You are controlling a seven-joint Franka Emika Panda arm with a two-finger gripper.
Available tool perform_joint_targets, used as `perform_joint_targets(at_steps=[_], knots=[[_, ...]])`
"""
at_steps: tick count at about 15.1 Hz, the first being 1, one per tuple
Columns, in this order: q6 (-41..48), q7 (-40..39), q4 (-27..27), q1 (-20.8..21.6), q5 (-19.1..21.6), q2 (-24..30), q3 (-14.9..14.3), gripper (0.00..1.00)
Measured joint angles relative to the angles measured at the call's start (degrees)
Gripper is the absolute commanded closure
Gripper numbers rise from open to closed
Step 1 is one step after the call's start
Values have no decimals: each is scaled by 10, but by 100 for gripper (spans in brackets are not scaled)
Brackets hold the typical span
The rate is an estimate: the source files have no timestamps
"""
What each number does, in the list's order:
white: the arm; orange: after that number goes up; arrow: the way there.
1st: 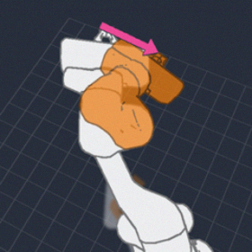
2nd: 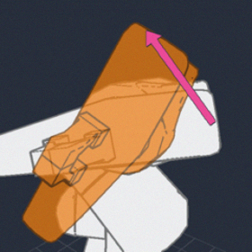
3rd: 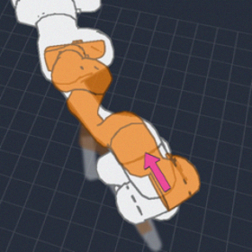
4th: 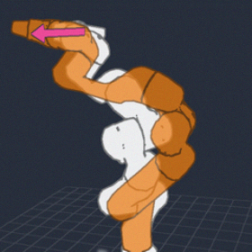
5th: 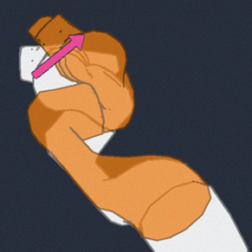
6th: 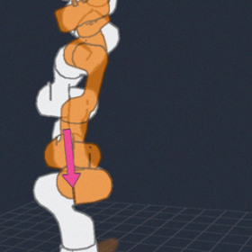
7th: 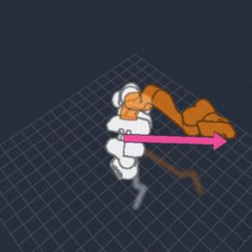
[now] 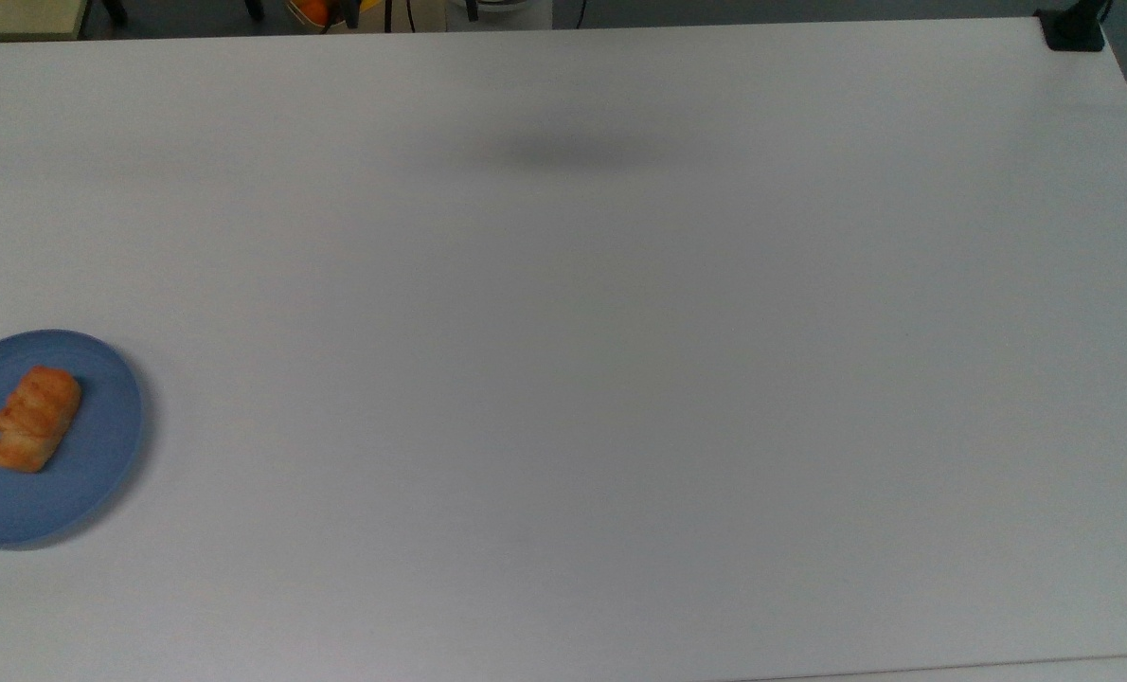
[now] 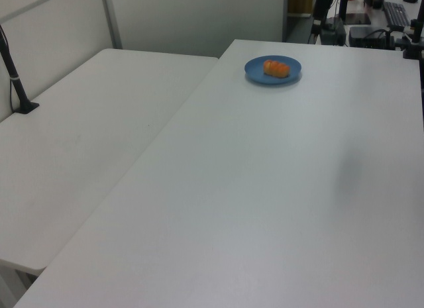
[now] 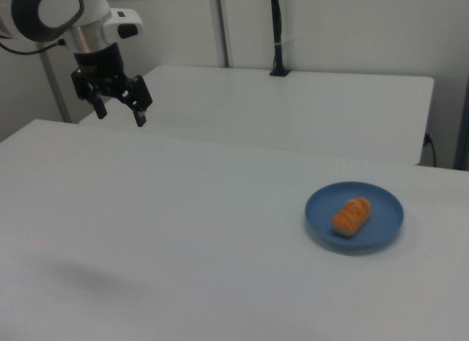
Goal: Put the bread on the table
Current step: 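Move the open gripper over the orange bread roll on the blue plate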
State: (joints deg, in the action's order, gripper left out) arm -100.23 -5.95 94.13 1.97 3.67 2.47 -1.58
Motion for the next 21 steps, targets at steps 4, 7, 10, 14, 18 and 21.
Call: perform_joint_targets(at_steps=[4, 7, 10, 14, 18, 21], knots=[[0, 0, 2, 0, 0, -4, 0, 0], [0, -2, 14, -1, 0, -5, 0, 0], [0, -3, 27, -12, 0, -10, -2, 0], [-4, 10, 32, -54, -2, -61, -5, 0], [-47, 22, 16, -77, -4, -118, -32, 0], [-128, 22, 10, -87, -4, -140, -70, 0]])
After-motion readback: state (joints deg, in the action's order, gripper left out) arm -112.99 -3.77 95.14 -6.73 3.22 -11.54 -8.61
